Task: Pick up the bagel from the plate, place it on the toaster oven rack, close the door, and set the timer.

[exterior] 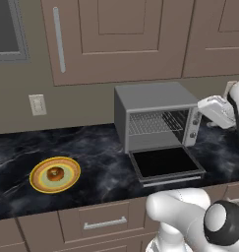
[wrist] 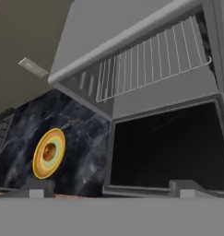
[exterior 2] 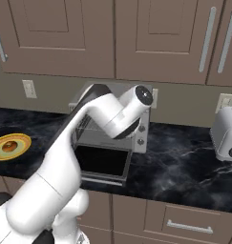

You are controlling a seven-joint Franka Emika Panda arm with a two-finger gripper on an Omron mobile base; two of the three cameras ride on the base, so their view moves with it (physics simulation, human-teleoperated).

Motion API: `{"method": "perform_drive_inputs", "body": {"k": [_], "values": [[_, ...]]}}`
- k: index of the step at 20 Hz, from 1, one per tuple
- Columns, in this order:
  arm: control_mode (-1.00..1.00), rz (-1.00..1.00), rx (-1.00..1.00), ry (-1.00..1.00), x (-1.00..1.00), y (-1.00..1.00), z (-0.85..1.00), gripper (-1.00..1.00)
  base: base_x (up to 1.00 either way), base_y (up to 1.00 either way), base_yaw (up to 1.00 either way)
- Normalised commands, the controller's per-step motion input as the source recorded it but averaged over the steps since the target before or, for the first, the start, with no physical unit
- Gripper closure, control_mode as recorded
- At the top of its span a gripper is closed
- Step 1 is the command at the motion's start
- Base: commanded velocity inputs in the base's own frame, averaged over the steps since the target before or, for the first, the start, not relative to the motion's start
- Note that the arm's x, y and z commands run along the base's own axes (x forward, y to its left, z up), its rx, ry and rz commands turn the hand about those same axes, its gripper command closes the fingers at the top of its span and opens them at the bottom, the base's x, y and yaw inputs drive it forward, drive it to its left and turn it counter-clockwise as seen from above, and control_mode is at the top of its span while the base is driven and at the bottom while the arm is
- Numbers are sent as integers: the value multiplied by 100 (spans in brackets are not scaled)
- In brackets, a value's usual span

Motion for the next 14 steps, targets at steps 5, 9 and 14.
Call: {"method": "perform_drive_inputs", "body": {"k": [5, 9, 14], "values": [[-100, 0, 23, -13, -2, -12, -28, -100, 0, 0, 0], [-100, 0, 16, -3, 1, 0, -19, -100, 0, 0, 0], [-100, 0, 16, 0, 16, 0, -19, -100, 0, 0, 0]]}}
